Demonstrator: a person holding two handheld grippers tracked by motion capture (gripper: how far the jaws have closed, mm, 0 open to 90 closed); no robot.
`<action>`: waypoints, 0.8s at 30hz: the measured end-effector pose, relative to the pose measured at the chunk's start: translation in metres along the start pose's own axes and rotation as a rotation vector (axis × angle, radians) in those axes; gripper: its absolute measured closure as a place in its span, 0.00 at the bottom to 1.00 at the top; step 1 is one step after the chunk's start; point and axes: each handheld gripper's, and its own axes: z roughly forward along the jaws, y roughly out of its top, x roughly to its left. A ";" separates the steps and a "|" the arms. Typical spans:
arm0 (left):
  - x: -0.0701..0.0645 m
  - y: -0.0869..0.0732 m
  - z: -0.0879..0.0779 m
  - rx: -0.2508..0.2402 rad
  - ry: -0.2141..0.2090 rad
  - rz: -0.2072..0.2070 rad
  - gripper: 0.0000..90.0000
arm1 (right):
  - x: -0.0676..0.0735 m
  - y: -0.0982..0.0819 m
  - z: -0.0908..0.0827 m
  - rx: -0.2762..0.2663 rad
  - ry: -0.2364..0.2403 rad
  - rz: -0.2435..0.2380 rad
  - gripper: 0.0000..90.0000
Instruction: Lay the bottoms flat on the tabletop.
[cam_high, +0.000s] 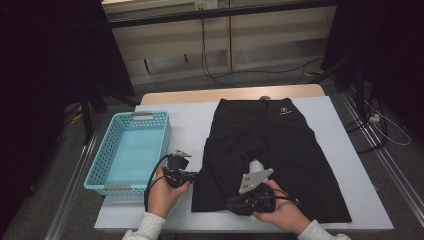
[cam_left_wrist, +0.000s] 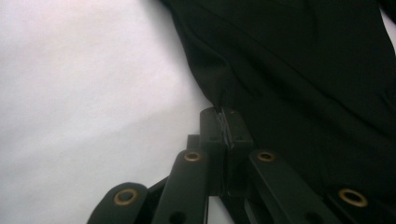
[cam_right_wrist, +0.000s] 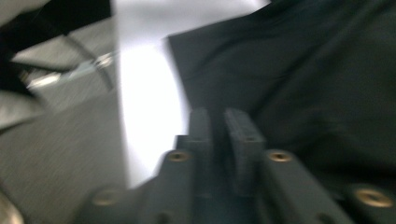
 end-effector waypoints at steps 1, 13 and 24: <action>0.000 0.000 0.001 -0.008 0.002 0.004 0.98 | -0.010 0.000 -0.009 -0.035 -0.055 0.033 0.85; 0.001 0.000 0.005 -0.011 0.029 0.006 0.98 | -0.044 -0.013 -0.013 0.017 -0.349 0.183 0.68; 0.001 0.000 0.004 -0.011 0.028 0.006 0.98 | -0.059 -0.014 -0.021 -0.017 -0.396 0.233 0.63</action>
